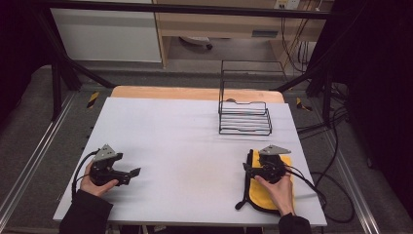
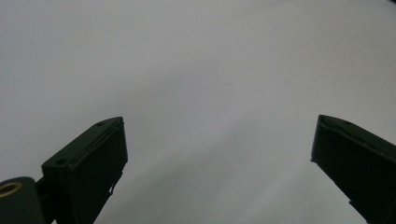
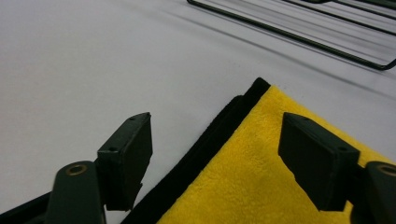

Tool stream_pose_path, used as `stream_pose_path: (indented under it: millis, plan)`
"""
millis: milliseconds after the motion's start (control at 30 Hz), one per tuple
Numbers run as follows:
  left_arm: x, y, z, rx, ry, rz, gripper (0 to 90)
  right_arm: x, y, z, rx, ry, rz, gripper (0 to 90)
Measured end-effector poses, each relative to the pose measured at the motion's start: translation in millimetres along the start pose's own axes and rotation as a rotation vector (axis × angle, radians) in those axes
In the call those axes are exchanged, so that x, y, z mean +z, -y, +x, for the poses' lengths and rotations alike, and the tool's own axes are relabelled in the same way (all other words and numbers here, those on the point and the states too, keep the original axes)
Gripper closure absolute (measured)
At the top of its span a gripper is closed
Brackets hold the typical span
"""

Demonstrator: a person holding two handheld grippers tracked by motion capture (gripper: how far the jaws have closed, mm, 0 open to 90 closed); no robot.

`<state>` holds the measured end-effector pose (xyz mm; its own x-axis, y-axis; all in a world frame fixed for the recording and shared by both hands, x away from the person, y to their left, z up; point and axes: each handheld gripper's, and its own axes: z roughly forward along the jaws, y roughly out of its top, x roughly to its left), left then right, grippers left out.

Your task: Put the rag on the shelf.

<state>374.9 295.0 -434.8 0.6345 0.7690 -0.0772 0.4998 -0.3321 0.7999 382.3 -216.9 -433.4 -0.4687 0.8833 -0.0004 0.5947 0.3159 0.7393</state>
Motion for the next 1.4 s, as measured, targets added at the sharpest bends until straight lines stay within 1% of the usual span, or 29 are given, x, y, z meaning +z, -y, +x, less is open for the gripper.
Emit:
stream_pose_path:
  millis: [33, 67, 167, 267, 300, 367, 433, 533, 633, 700, 733, 767, 933, 1067, 1167, 1300, 1333, 1400]
  plan:
    - [0.0, 0.0, 0.0, 0.000, 0.000, 0.000, 3.6, 0.0, 0.0, 0.0, 0.000, 0.000, 0.000, 29.6]
    - [0.0, 0.1, 0.1, -0.001, 0.000, 0.000, 3.7, 6.9, -0.2, 1.4, -0.011, 0.019, 0.014, 34.5]
    - [0.2, 0.2, 0.3, -0.001, -0.001, 0.002, 4.0, 15.1, -0.2, 1.8, -0.008, 0.044, 0.028, 42.1]
    - [0.5, 0.3, 0.1, 0.001, -0.002, 0.004, 4.2, 18.6, 0.3, 1.8, -0.015, 0.077, 0.035, 52.3]
    - [0.5, 0.3, 0.1, 0.001, -0.002, 0.004, 4.2, 19.1, 0.7, 1.7, -0.020, 0.087, 0.036, 53.3]
    - [0.4, 0.4, 0.0, 0.000, -0.003, 0.005, 4.4, 20.3, 1.4, 1.9, -0.025, 0.090, 0.044, 55.2]
    - [0.4, 0.4, 0.0, 0.000, -0.003, 0.005, 4.5, 21.3, 1.9, 2.8, -0.046, 0.096, 0.047, 57.1]
    - [0.4, 0.4, -0.1, 0.000, -0.005, 0.006, 4.6, 21.4, 1.7, 3.1, -0.044, 0.099, 0.053, 61.3]
    - [0.4, 0.5, -0.1, 0.000, -0.005, 0.007, 4.7, 21.7, -0.2, 4.3, -0.057, 0.109, 0.071, 66.4]
    - [0.5, 0.5, 0.0, -0.001, -0.005, 0.008, 4.8, 21.8, -2.1, 4.2, -0.052, 0.113, 0.085, 70.8]
    - [0.4, 0.5, 0.0, -0.001, -0.005, 0.008, 4.8, 21.8, -2.1, 4.2, -0.052, 0.113, 0.085, 70.8]
    - [0.3, 0.5, 0.0, 0.000, -0.005, 0.008, 4.8, 21.5, -3.1, 2.6, -0.037, 0.111, 0.088, 74.9]
    - [-0.1, 0.5, 0.6, -0.002, -0.005, 0.008, 5.0, 20.3, -3.5, 1.9, -0.017, 0.115, 0.086, 79.7]
    - [-0.4, 0.3, 0.9, 0.002, -0.004, 0.009, 5.1, 17.9, -3.7, 1.7, 0.006, 0.113, 0.073, 81.5]
    - [-0.5, 0.3, 1.0, 0.002, -0.004, 0.009, 5.2, 14.4, -4.3, 1.5, 0.009, 0.099, 0.059, 81.8]
    - [-0.4, 0.2, 0.8, -0.001, -0.006, 0.007, 5.3, 9.1, -5.5, 3.7, 0.025, 0.036, 0.028, 82.0]
    - [-0.4, 0.2, 0.8, -0.001, -0.006, 0.007, 5.3, 8.5, -5.9, 5.2, 0.025, 0.024, 0.025, 82.0]
    - [-0.4, 0.1, 0.7, 0.000, -0.007, 0.007, 5.3, 7.9, -7.6, 10.2, 0.010, 0.008, 0.017, 82.0]
